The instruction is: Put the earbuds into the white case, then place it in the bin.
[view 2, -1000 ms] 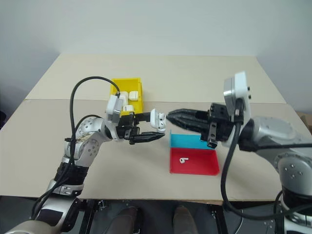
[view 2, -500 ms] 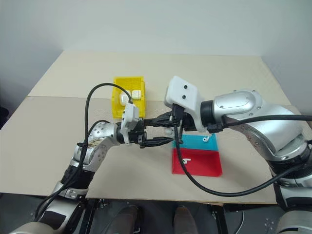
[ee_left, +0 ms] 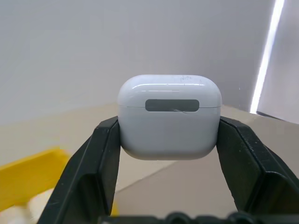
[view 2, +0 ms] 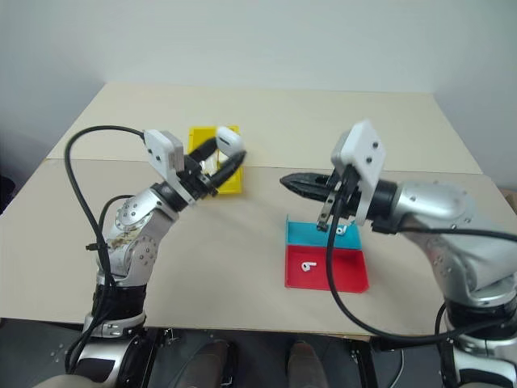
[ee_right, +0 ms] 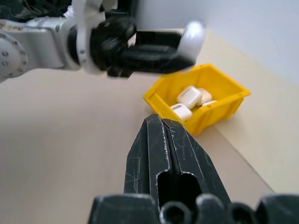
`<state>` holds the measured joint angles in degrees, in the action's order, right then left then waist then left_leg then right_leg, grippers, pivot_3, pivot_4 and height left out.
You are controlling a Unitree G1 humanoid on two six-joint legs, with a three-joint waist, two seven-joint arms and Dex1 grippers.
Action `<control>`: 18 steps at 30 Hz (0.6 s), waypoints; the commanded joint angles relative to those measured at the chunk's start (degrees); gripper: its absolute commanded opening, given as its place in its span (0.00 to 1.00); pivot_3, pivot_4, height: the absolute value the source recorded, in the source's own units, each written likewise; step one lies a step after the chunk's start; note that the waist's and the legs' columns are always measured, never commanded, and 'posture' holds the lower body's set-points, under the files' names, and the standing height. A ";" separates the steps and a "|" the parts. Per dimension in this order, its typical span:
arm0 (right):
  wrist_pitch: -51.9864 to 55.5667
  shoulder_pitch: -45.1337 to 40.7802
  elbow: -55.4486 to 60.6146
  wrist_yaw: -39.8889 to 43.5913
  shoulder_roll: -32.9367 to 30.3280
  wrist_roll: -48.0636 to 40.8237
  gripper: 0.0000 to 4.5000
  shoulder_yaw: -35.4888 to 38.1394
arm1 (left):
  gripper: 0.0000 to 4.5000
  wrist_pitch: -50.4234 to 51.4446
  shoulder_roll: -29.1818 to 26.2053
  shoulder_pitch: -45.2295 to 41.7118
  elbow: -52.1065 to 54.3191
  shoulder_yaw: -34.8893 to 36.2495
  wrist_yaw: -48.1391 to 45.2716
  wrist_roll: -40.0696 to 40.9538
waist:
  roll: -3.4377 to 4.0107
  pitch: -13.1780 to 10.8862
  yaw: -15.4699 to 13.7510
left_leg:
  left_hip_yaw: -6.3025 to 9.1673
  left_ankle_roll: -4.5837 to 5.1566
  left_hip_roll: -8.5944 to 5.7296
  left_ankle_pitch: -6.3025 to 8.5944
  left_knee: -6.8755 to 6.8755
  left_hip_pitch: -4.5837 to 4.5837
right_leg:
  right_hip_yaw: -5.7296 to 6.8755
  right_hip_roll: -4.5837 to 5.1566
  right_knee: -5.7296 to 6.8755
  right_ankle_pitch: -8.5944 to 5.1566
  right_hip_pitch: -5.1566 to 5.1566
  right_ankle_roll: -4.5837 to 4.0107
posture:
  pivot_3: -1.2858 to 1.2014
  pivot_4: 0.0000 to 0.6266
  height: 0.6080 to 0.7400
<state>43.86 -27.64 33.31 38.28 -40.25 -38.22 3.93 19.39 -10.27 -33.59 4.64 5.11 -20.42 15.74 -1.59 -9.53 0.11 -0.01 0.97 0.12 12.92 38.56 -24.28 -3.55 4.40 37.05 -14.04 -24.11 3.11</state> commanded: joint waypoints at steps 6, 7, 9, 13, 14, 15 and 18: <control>-2.09 -1.90 3.63 -5.93 3.99 4.97 0.01 -3.56 | 0.62 -6.70 3.36 -7.94 -14.82 1.30 10.01 -4.94 | 0.00 0.00 -0.32 | 0.02 0.00 -0.06 0.00 0.00 -0.04 | 0.04 0.01 -0.04 0.00 -0.02 0.00 | 0.52 0.24 1.00; -2.10 -1.67 3.93 -5.89 3.95 5.19 0.01 -3.70 | 0.62 -8.29 3.36 -9.30 -17.88 0.99 10.40 -5.86 | 0.00 0.00 -0.45 | 0.02 0.00 -0.08 0.00 0.00 -0.04 | 0.04 0.02 -0.04 0.00 -0.01 0.00 | 0.52 0.24 1.00; -2.27 -1.16 4.34 -5.73 3.65 5.74 0.01 -3.95 | 0.62 -10.37 3.44 -11.43 -22.59 0.78 10.30 -6.53 | 0.00 0.00 -0.65 | 0.02 0.00 -0.09 0.00 0.00 -0.04 | 0.05 0.02 -0.06 0.00 -0.01 0.00 | 0.52 0.24 1.00; -2.07 -0.96 4.70 -6.54 3.95 6.94 0.00 -4.64 | 0.69 -14.73 2.50 -15.42 -33.02 0.10 10.36 -9.14 | 0.00 0.00 -0.67 | 0.01 0.00 -0.09 0.00 0.00 -0.04 | 0.06 0.02 -0.07 0.00 0.00 0.00 | 0.52 0.24 1.00; -1.97 -0.84 4.87 -6.84 4.11 6.98 0.00 -4.60 | 0.78 -15.52 2.27 -16.01 -34.86 -0.08 10.05 -9.53 | 0.00 0.00 -0.66 | 0.00 0.00 -0.10 0.00 0.00 -0.04 | 0.06 0.02 -0.07 0.00 0.00 0.00 | 0.52 0.24 1.00; -1.87 -0.67 5.10 -7.17 4.32 6.99 0.00 -4.60 | 0.83 -16.45 2.14 -16.37 -36.26 -0.13 9.80 -9.75 | 0.00 0.00 -0.60 | 0.01 0.00 -0.10 0.00 0.00 -0.03 | 0.06 0.02 -0.06 0.00 -0.01 0.00 | 0.52 0.24 1.00; -0.98 0.66 5.98 -8.40 6.38 4.62 0.00 -3.49 | 0.99 -20.08 1.81 -13.98 -33.21 -0.18 6.03 -8.21 | 0.00 0.00 -0.33 | 0.01 0.00 -0.09 0.00 -0.03 -0.03 | 0.06 0.01 -0.05 0.00 -0.03 0.00 | 0.52 0.24 1.00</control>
<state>43.30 -27.49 36.71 30.79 -34.77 -32.17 -1.24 2.68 -7.93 -47.86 -31.95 5.21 -12.14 6.95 -1.59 -9.53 -0.23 0.01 0.97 0.04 12.92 38.49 -24.32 -3.50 4.41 37.00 -14.04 -24.15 3.11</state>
